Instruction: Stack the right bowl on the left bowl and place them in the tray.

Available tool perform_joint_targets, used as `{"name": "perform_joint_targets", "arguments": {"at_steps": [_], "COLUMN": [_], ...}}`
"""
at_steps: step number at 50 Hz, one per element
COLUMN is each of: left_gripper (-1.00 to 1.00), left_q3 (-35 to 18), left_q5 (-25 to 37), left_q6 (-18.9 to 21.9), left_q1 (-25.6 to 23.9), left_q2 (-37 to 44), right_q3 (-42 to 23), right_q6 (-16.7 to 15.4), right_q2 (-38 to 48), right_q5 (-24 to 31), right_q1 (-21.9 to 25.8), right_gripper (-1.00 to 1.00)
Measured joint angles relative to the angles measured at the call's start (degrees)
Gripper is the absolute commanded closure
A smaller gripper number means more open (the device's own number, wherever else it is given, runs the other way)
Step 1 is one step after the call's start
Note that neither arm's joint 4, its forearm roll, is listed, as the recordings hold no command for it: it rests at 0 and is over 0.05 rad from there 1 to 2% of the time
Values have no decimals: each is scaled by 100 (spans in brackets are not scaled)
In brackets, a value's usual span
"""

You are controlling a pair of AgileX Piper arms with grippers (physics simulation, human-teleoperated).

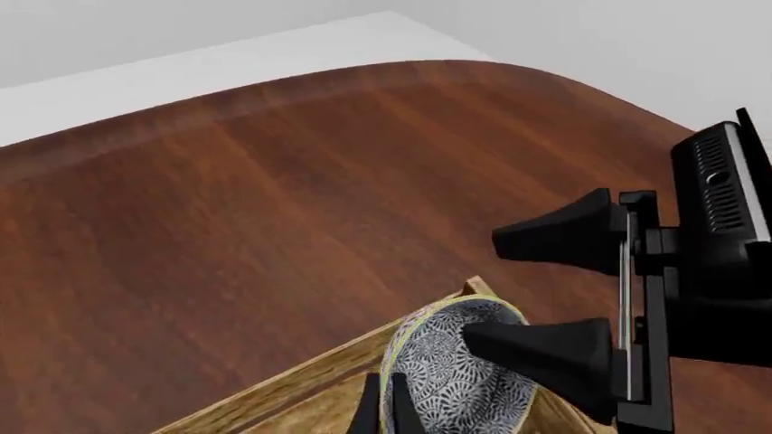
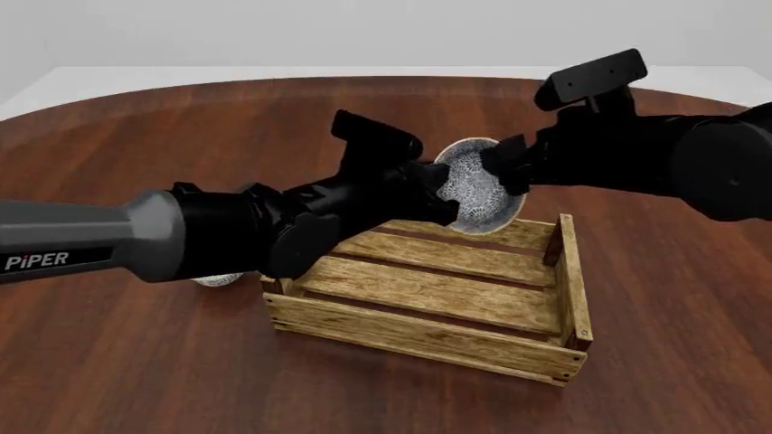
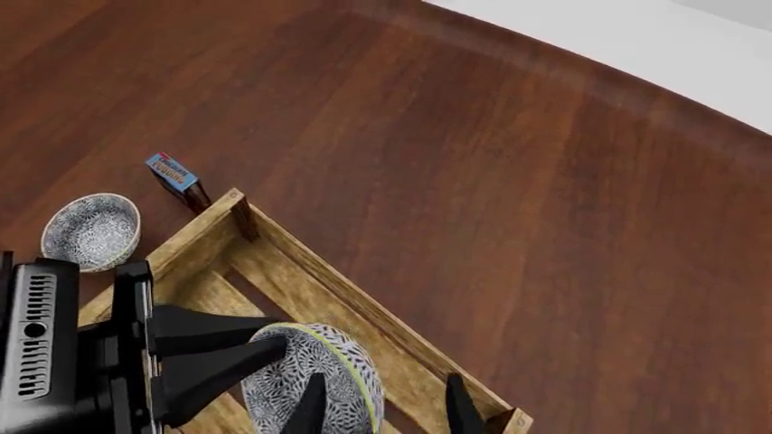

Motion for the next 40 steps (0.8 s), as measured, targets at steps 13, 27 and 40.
{"name": "perform_joint_targets", "arguments": {"at_steps": [13,27,40], "left_gripper": [100,100,100], "left_q3": [79,178,336], "left_q5": [18,73,224], "left_q6": [44,218,457], "left_q1": [46,246,578], "left_q2": [-45,-165,-361], "right_q3": [-49,-53,-40], "right_q6": [49,92,144], "right_q2": [-55,-236,-407], "right_q5": [19,104,161], "right_q1": [-12,61,183], "right_gripper": [-100,-100,-100]}}
